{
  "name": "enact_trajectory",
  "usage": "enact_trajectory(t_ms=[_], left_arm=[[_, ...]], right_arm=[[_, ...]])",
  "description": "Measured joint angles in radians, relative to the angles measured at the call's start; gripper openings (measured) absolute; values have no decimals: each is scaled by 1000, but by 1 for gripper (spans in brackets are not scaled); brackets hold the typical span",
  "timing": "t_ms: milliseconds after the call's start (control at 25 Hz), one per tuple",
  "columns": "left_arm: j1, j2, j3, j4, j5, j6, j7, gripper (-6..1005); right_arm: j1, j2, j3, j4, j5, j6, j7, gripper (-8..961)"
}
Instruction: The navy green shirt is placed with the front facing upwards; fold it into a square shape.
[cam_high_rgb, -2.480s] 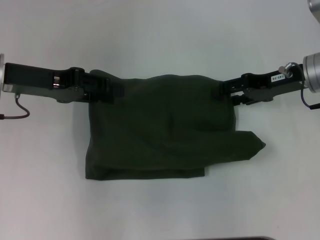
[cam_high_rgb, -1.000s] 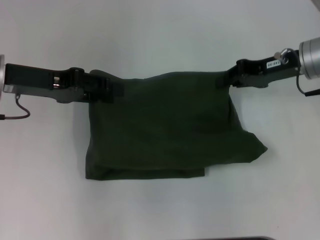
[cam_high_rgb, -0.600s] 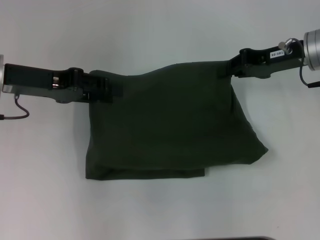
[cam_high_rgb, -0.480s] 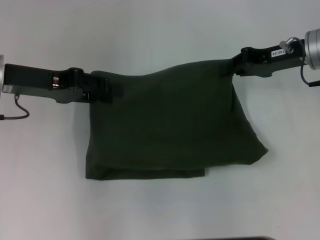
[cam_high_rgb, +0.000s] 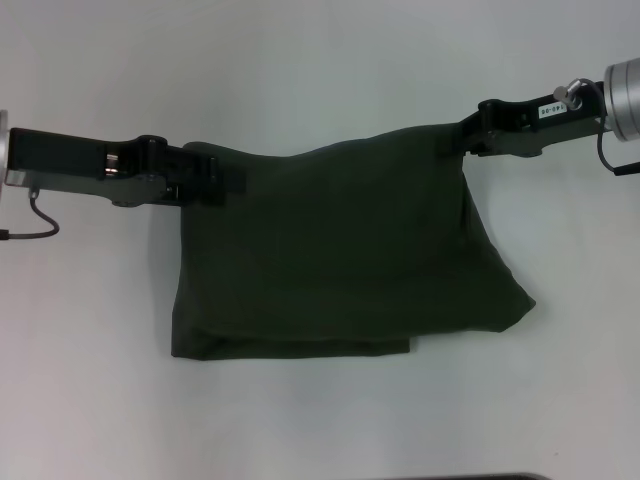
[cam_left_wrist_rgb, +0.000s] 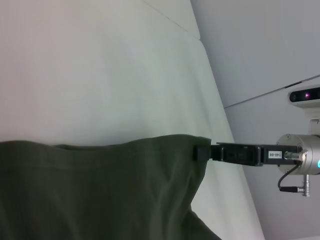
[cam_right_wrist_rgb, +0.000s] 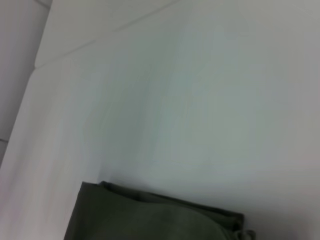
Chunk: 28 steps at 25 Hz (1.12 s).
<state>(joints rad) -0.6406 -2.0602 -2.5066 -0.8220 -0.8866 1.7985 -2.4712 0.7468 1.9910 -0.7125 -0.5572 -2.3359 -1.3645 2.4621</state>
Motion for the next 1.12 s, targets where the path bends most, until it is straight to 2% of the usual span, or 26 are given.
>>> enact_trajectory(t_ms=[120, 200, 360, 480, 560, 640, 880, 920, 960, 1120], left_arm=[[1, 0, 0, 1, 0, -1, 0, 478], [1, 0, 0, 2, 0, -1, 0, 478], [0, 1, 0, 2, 0, -1, 0, 478], [-1, 1, 0, 2, 0, -1, 0, 479], [-2, 1, 0, 1, 0, -1, -1, 479], [-2, -1, 0, 1, 0, -1, -3, 479], [0, -1, 0, 1, 0, 1, -4, 478], [0, 0, 0, 1, 0, 3, -4, 478], [-1, 0, 0, 1, 0, 4, -4, 478], [-2, 7, 0, 1, 0, 8, -2, 479]], right_arm=[[-1, -4, -7, 0, -1, 2, 7, 76], [-6, -15, -8, 0, -6, 2, 13, 111], [-12, -54, -5, -7, -57, 2, 21, 182], [-21, -88, 7, -12, -73, 2, 30, 364], [-26, -101, 25, -14, -70, -7, 30, 363], [-29, -103, 51, -14, -69, -24, 26, 363], [-26, -79, 55, -10, -68, -105, -4, 361], [-26, -70, 58, -11, -68, -165, -34, 360], [-26, -70, 58, -11, -68, -165, -34, 360], [-43, -67, 73, -16, -16, -312, -96, 359]])
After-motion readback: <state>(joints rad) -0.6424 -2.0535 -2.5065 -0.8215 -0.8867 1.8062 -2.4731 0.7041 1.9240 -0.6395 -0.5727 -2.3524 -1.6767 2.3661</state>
